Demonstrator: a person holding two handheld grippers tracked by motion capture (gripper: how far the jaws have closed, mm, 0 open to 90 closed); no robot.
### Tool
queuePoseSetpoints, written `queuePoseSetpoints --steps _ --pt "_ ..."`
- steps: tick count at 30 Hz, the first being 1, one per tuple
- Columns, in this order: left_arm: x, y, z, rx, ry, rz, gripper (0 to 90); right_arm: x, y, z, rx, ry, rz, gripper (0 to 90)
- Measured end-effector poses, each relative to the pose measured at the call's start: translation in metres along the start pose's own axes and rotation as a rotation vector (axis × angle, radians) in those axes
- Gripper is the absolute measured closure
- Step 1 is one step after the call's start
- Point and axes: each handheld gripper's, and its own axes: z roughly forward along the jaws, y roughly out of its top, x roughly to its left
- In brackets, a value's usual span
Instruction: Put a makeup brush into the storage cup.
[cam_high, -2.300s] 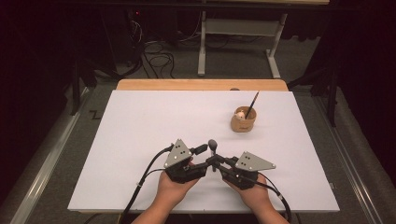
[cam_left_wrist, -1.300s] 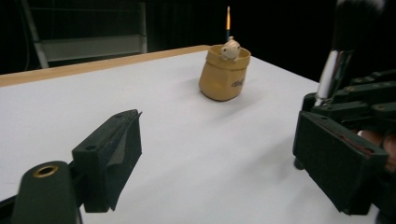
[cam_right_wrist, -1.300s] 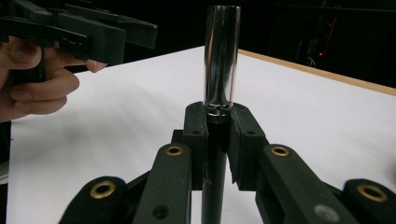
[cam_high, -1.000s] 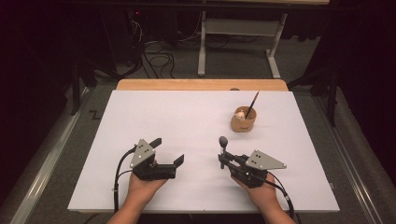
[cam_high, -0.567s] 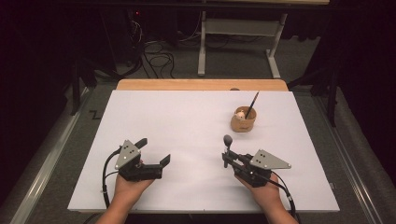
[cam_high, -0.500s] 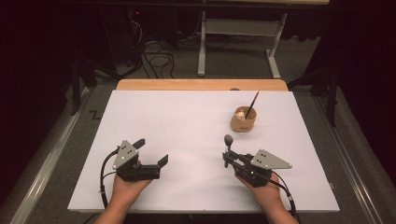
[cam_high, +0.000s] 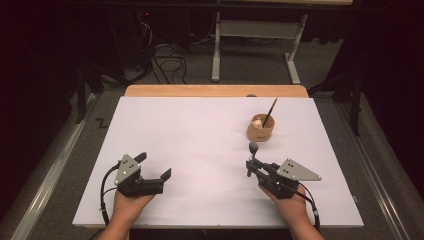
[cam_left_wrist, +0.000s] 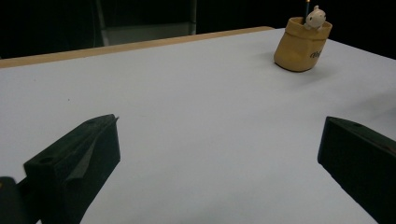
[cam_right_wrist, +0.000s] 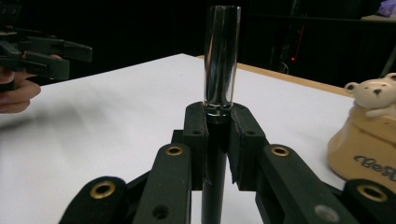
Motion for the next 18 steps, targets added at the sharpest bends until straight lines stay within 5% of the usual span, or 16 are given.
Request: queuePoseSetpoints --steps 18 --pt "0.001 -0.001 -0.005 -0.022 -0.018 0.028 0.7 -0.023 -0.002 -0.017 -0.006 -0.096 0.029 80.1"
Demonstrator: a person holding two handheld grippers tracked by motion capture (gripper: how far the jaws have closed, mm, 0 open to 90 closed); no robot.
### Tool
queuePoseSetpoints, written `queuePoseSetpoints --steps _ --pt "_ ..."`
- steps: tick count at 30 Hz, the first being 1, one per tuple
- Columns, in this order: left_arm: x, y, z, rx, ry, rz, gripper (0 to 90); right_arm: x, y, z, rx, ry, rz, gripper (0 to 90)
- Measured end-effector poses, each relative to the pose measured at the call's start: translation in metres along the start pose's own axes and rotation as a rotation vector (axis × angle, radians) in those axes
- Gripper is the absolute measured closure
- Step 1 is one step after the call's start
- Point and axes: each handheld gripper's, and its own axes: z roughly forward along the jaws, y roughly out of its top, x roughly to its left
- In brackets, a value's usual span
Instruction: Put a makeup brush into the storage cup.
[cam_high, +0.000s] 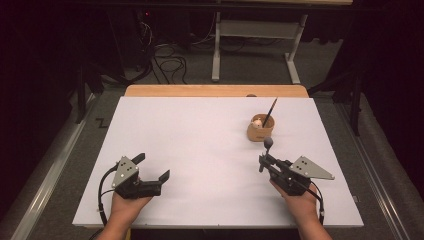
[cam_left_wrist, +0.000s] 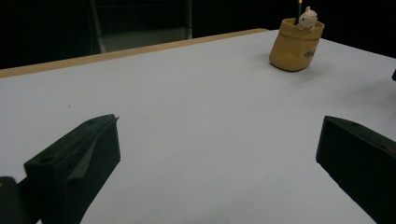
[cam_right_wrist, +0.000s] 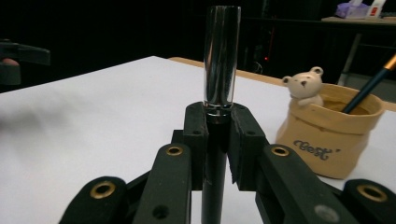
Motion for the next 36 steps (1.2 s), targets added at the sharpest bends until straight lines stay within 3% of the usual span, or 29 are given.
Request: queuePoseSetpoints --steps 3,15,21,36 --pt "0.0 0.0 -0.001 0.001 0.0 0.018 0.6 -0.004 0.0 -0.001 0.003 -0.017 -0.001 80.1" --pt "0.002 -0.002 0.001 0.004 -0.028 0.013 0.7 -0.02 -0.001 -0.006 0.005 -0.076 0.027 80.1" --pt "0.004 -0.003 0.001 0.008 -0.033 0.013 0.7 -0.022 0.004 -0.001 0.011 -0.092 0.027 80.1" --pt "0.006 -0.002 -0.003 -0.008 -0.035 -0.001 0.8 -0.046 0.022 0.013 0.011 -0.163 0.035 80.1"
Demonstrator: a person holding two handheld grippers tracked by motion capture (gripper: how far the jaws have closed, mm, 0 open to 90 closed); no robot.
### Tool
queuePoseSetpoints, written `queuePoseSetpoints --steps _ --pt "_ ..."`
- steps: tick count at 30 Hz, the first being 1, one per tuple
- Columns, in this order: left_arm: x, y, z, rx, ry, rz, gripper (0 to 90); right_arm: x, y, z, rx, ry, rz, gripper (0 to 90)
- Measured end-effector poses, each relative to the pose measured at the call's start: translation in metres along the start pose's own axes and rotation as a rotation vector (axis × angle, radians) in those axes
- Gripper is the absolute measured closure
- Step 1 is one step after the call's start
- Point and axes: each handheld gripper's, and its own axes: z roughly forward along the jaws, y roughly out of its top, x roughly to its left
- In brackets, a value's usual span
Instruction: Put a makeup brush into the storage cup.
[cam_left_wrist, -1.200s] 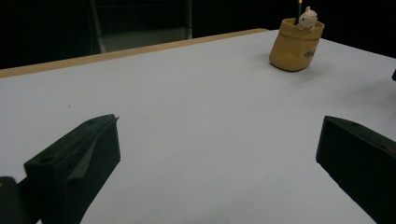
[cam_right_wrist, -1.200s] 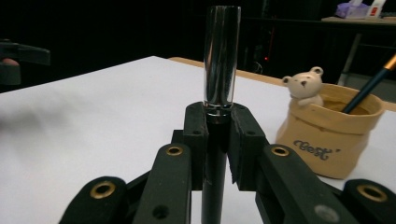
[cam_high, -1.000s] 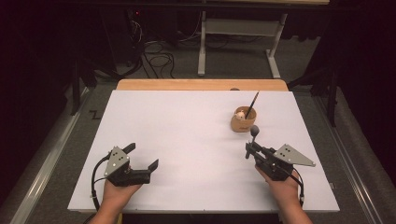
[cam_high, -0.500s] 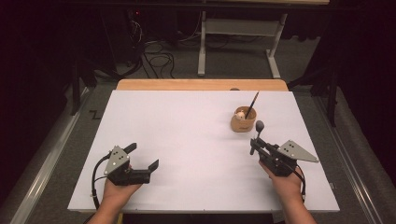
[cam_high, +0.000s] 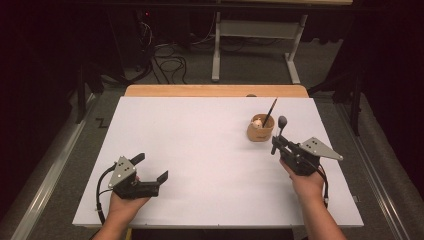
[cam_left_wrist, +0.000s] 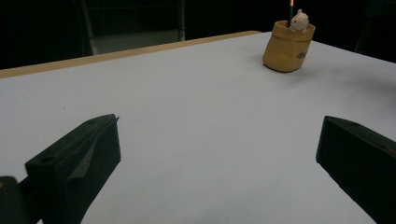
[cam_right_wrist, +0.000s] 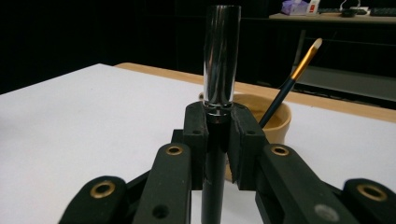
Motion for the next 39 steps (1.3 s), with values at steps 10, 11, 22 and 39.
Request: queuePoseSetpoints --steps 10,11,22,39 --pt "0.001 -0.001 -0.002 -0.003 -0.001 -0.006 1.3 -0.005 0.02 0.019 -0.01 -0.026 -0.016 80.1" --pt "0.001 -0.001 -0.002 -0.004 0.0 -0.005 1.3 -0.005 0.022 0.021 -0.011 -0.022 -0.016 80.1" --pt "0.0 -0.001 -0.003 0.003 0.001 0.009 1.3 -0.003 0.04 0.04 -0.036 -0.026 -0.014 80.1" --pt "0.0 -0.002 -0.005 -0.004 0.0 -0.001 1.3 -0.02 0.045 0.056 -0.034 -0.076 0.011 80.1"
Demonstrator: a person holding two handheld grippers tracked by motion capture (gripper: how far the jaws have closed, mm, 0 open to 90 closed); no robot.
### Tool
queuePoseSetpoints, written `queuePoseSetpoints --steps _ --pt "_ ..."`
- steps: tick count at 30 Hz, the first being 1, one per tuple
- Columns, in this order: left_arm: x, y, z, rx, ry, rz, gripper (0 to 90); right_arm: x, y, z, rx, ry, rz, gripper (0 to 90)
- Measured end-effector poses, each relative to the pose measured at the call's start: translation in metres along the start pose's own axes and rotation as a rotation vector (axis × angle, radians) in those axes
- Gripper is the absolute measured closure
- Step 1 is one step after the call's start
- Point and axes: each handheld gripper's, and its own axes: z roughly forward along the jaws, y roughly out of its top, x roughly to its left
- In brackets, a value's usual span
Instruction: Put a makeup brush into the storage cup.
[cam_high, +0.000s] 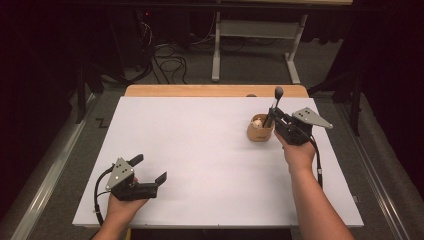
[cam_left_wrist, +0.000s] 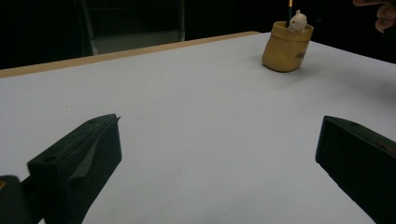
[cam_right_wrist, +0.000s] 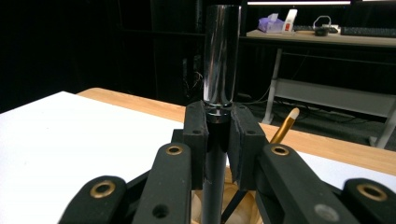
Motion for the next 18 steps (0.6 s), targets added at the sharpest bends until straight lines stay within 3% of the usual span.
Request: queuePoseSetpoints --steps 11,18 --pt "0.001 0.0 -0.001 -0.003 0.001 -0.002 1.3 -0.001 0.013 0.006 -0.01 -0.012 -0.013 80.1" --pt "0.001 0.0 -0.002 -0.002 0.004 -0.001 1.3 -0.006 0.008 0.015 0.018 -0.033 0.011 80.1"
